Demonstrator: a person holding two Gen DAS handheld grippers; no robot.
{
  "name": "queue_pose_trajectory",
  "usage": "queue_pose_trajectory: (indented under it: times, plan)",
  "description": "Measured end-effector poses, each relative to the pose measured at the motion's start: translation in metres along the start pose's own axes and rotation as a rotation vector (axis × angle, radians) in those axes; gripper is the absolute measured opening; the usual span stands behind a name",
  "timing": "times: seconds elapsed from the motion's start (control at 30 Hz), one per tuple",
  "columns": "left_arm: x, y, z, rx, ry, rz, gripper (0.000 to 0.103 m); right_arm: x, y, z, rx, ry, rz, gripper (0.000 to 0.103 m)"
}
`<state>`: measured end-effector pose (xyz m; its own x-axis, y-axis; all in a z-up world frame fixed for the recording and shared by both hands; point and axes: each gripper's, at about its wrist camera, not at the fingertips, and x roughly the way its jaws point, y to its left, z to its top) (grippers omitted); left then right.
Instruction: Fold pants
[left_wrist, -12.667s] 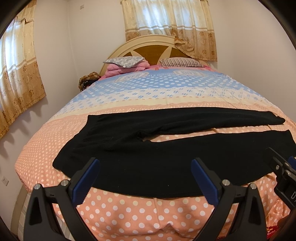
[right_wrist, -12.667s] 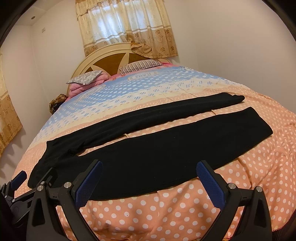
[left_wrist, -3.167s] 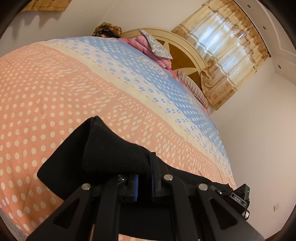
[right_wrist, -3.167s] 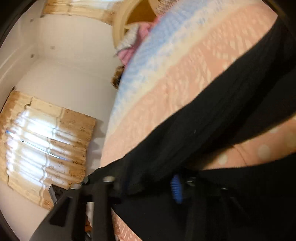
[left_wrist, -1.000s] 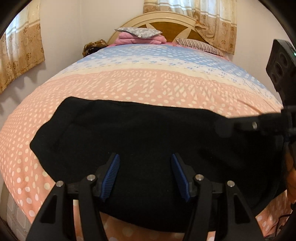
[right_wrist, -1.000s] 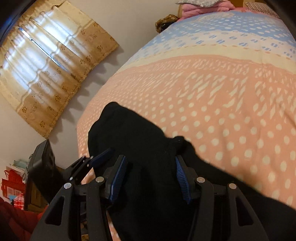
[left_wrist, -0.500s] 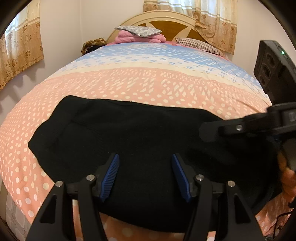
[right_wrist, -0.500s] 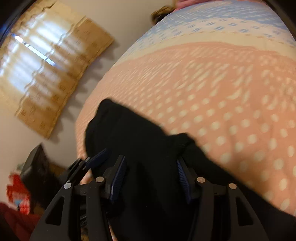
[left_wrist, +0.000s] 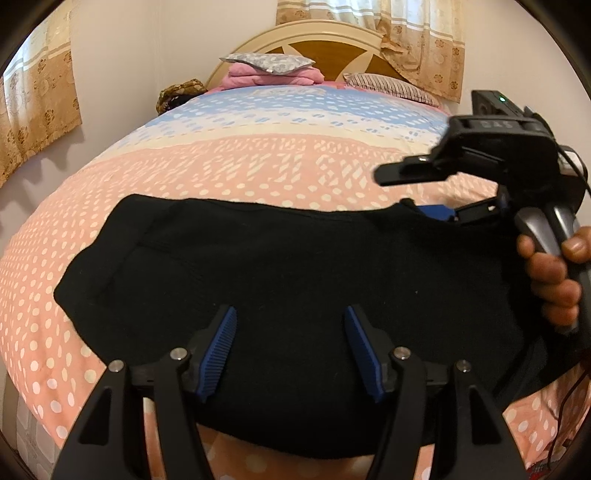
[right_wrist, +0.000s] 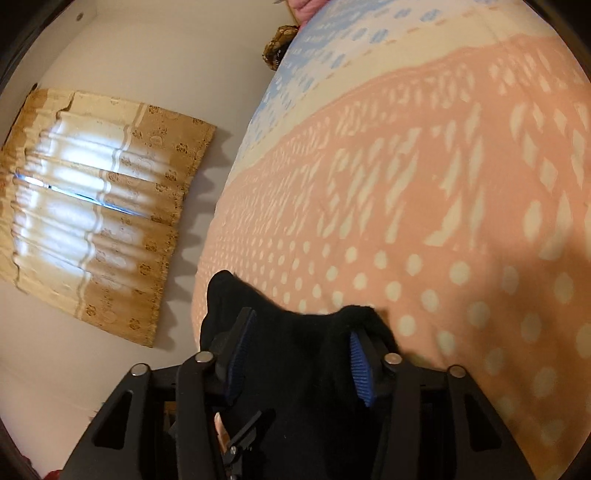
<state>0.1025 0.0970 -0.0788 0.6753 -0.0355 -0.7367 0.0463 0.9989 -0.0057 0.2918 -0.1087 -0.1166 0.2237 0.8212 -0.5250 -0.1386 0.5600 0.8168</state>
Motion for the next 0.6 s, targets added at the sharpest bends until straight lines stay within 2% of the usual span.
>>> queue_pose_trajectory:
  times: [0.07, 0.23, 0.33, 0.47, 0.53, 0.6]
  plan:
    - [-0.001, 0.001, -0.001, 0.002, -0.007, -0.005, 0.064, -0.01, 0.001, -0.003, 0.007, 0.016, -0.007, 0.047]
    - [-0.006, 0.003, 0.004, -0.03, -0.006, -0.026, 0.064, -0.099, 0.016, -0.023, -0.105, -0.171, -0.281, 0.049]
    - [-0.011, 0.005, 0.009, -0.069, 0.004, -0.098, 0.064, -0.168, 0.001, -0.035, -0.08, -0.295, -0.445, 0.049]
    - [-0.009, -0.005, 0.01, -0.088, 0.032, -0.135, 0.064, -0.262, -0.036, -0.04, 0.075, -0.466, -0.684, 0.049]
    - [-0.007, -0.014, 0.009, -0.066, 0.034, -0.105, 0.065, -0.309, -0.06, -0.045, 0.219, -0.558, -0.809, 0.049]
    - [-0.004, -0.022, 0.008, -0.028, 0.036, -0.067, 0.066, -0.335, -0.081, -0.043, 0.281, -0.585, -0.925, 0.049]
